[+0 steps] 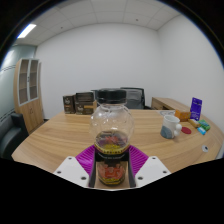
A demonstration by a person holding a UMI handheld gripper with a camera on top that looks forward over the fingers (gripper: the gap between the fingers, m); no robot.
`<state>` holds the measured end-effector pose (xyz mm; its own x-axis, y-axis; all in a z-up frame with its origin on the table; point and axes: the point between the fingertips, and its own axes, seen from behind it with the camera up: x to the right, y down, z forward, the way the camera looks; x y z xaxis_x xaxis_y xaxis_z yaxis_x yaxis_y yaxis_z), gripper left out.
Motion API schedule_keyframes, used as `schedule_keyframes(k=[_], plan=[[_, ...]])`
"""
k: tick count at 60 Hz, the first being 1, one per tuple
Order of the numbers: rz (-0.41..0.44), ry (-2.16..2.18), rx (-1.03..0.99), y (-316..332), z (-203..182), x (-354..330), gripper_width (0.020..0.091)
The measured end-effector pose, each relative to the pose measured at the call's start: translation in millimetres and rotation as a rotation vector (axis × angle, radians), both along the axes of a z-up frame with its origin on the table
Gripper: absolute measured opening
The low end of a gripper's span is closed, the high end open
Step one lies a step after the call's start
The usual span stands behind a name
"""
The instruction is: Pour water
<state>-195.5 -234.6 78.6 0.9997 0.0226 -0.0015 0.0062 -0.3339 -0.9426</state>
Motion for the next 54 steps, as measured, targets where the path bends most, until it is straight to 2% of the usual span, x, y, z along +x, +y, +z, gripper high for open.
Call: schedule_keyframes(k=[5, 8, 9, 17, 29, 38, 47, 54], plan=[[0.017, 0.006, -0.004, 0, 1, -1, 0.039], [0.019, 0.02, -0.007, 0, 4, 1, 0.039], [0.022, 0.021, -0.01, 1, 5, 2, 0.0362], [0.028, 0.099, 0.001, 11, 32, 9, 0.0363], [0.044, 0.53, 0.079, 63, 131, 21, 0.0361], [0.023, 0.993, 0.105, 113, 183, 55, 0.0361], [-0.035, 1.475, 0.07, 158, 186, 97, 0.0361], [-0.104, 1.796, 0.027, 187, 159, 133, 0.0361]])
